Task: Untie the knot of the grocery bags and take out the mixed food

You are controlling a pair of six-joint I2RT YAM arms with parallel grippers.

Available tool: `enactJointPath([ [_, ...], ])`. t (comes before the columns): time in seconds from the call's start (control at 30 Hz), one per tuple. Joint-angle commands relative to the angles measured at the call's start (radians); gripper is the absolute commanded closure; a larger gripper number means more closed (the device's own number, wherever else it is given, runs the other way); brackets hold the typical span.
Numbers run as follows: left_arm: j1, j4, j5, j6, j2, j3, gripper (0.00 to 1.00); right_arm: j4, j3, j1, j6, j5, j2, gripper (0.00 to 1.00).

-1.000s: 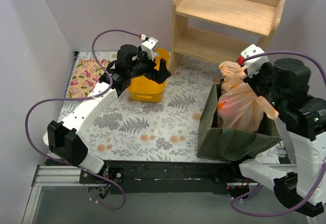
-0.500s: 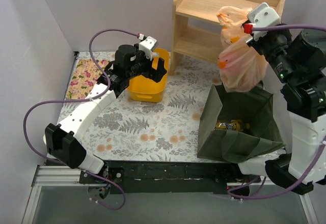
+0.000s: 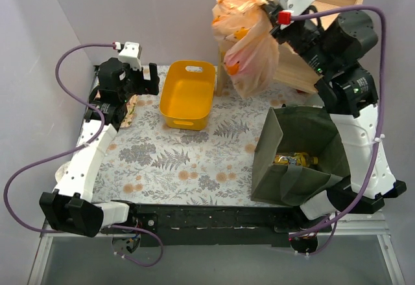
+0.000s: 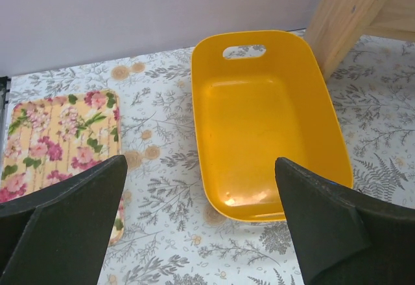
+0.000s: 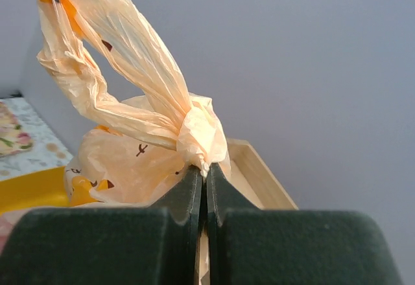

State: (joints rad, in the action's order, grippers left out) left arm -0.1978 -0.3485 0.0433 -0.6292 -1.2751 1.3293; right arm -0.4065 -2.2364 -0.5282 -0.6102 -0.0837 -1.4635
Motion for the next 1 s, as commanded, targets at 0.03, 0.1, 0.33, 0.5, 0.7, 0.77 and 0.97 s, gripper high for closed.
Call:
enactJointPath([
  [0.03, 0.038, -0.056, -0.031, -0.012, 0.100, -0.062, 0.02, 0.187, 0.044, -0.131, 0.084, -0.091, 0.022, 0.99],
  [0.1, 0.058, -0.061, -0.031, -0.012, 0.121, -0.076, 0.02, 0.134, 0.078, -0.176, 0.110, -0.143, 0.020, 0.99],
  [0.33, 0.083, -0.050, -0.030, -0.017, 0.160, -0.123, 0.02, 0.032, 0.335, -0.242, 0.115, -0.456, 0.084, 0.99],
  [0.5, 0.086, -0.041, -0.029, -0.026, 0.178, -0.171, 0.02, -0.011, 0.497, -0.349, 0.101, -0.484, 0.112, 0.99],
  [0.7, 0.086, -0.032, -0.028, -0.012, 0.215, -0.212, 0.02, -0.077, 0.583, -0.463, 0.069, -0.496, 0.060, 0.99],
  [0.77, 0.086, -0.033, -0.026, -0.003, 0.229, -0.220, 0.02, -0.089, 0.601, -0.499, 0.053, -0.495, 0.040, 0.99],
  [0.97, 0.086, -0.027, -0.007, 0.005, 0.270, -0.263, 0.02, -0.170, 0.588, -0.521, 0.060, -0.479, -0.044, 0.58],
])
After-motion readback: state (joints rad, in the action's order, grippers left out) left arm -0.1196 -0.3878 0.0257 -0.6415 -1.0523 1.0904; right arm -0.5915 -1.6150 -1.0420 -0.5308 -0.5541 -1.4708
